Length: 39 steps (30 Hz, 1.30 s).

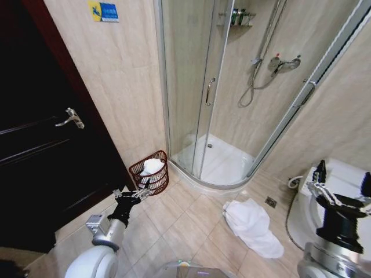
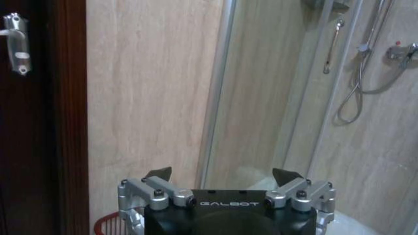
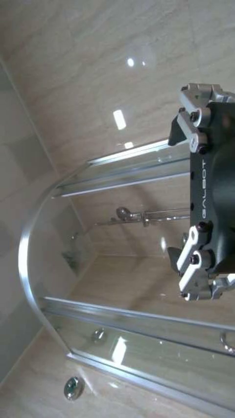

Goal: Discard the used towel into the hamper.

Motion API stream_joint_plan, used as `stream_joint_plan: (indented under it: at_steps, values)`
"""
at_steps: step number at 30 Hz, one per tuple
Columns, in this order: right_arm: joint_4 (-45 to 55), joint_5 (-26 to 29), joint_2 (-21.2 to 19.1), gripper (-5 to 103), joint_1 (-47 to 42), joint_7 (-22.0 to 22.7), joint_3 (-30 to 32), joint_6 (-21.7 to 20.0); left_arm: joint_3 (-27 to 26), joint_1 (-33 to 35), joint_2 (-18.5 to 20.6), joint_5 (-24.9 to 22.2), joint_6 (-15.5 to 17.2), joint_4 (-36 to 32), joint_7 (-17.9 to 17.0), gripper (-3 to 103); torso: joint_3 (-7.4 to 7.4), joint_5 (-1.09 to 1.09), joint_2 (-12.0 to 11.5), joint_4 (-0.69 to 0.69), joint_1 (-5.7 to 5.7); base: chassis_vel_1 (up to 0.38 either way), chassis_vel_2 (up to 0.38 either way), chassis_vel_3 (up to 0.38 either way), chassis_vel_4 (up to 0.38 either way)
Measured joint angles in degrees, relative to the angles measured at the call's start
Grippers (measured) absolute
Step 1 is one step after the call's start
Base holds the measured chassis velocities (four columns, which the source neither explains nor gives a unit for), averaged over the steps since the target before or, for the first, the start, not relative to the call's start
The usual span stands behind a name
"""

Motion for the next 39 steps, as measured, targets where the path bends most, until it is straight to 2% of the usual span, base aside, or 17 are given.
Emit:
stream_joint_plan:
  at_steps: [7,14,16,19,21,23,24,26,29,39]
  values:
    - [-0.4,0.1,0.1,100,-0.2,0.0,-0.1,0.4,0.0,0.0,0.0,0.0,0.0,0.0,0.0,100,-0.02,-0.01,0.0,-0.03,-0.05,-0.1,-0.213,0.099,0.231]
    - [-1.3,0.5,0.0,100,0.4,-1.0,-0.1,1.2,0.0,0.0,0.0,0.0,0.0,0.0,0.0,100,-0.03,0.02,0.0,0.01,-0.09,-0.17,-0.289,0.186,0.29]
    - [-2.4,1.4,-0.1,100,0.9,-1.4,0.1,1.4,0.0,0.0,0.0,0.0,0.0,0.0,0.0,100,-0.03,-0.02,0.0,-0.03,-0.08,-0.219,-0.219,0.192,0.229]
    - [-3.8,2.3,-0.4,100,1.1,-1.4,0.1,1.3,0.0,0.0,0.0,0.0,0.0,0.0,0.0,100,-0.02,0.06,0.0,-0.03,-0.05,-0.158,-0.137,0.155,0.036]
    - [-7.2,3.4,-0.8,100,1.1,-1.9,-0.2,0.8,0.0,0.0,0.0,0.0,0.0,0.0,0.0,100,-0.01,-0.04,0.0,0.01,-0.03,-0.012,-0.044,0.102,-0.011]
    - [-9.0,4.0,-1.0,100,0.9,-2.0,-0.5,0.4,0.0,0.0,0.0,0.0,0.0,0.0,0.0,100,-0.02,-0.03,0.0,0.05,-0.04,0.006,-0.01,0.051,0.008]
    - [-11.4,4.8,-1.4,100,0.5,-2.0,-0.9,-0.7,0.0,0.0,0.0,0.0,0.0,0.0,0.0,100,-0.02,0.03,0.0,0.0,-0.06,0.072,0.045,-0.066,-0.001]
    - [-14.5,5.8,-2.1,100,0.1,-1.8,-1.5,-2.1,0.0,0.0,0.0,0.0,0.0,0.0,0.0,100,-0.02,-0.03,0.0,-0.03,-0.05,0.051,0.022,-0.078,-0.032]
    - [-19.3,6.3,-3.4,100,0.3,-1.7,-2.2,-3.3,0.0,0.0,0.0,0.0,0.0,0.0,0.0,100,-0.02,0.01,0.0,-0.03,-0.06,0.053,0.033,-0.087,-0.058]
    - [-32.6,9.0,-6.3,100,3.4,-2.8,-4.2,-2.9,0.0,0.0,0.0,0.0,0.0,0.0,0.0,100,-0.02,-0.01,0.0,-0.02,-0.06,0.004,0.005,-0.008,-0.006]
